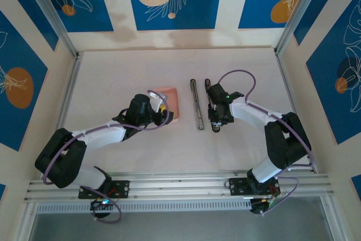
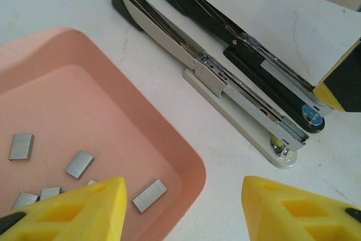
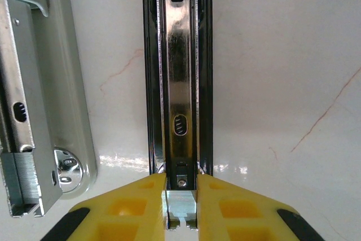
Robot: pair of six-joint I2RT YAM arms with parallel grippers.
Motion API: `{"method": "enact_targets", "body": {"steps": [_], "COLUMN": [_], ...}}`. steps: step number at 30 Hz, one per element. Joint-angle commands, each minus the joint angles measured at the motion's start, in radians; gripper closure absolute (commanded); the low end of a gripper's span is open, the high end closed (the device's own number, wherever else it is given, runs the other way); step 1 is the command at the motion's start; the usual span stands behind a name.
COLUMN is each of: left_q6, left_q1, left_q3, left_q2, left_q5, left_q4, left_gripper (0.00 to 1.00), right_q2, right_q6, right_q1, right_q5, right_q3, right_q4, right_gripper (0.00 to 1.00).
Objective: Load the staples into the stapler
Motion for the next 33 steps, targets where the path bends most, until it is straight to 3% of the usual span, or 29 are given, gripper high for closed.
{"method": "enact_targets", "body": {"steps": [1,14,33], "left_q6": [0.017,0.018,0.018], "left_q1": [-0.017,-0.018,-0.018], "left_q3": [0.020,0.023,0.012], "left_q2": [-0.004,-0.002,-0.005], "left_q5": [-0.003,-0.002,-0.002], "left_q4": [0.013,0.020,0.020], "left_gripper": [0.44,0.44,0.44], "right_q2": [-0.007,-0.008,0.008], "right_q6": [0.019,0.021,0.041], "right_q1": [0.006,0.006,0.006], "right_q5": [0.006,0.001,-0.039], "right_q3": [0.018,0.039,0.029], "right_q4": [-0.059,-0.057,-0.075], "right_gripper": [0.79,0.75,0.82]}}
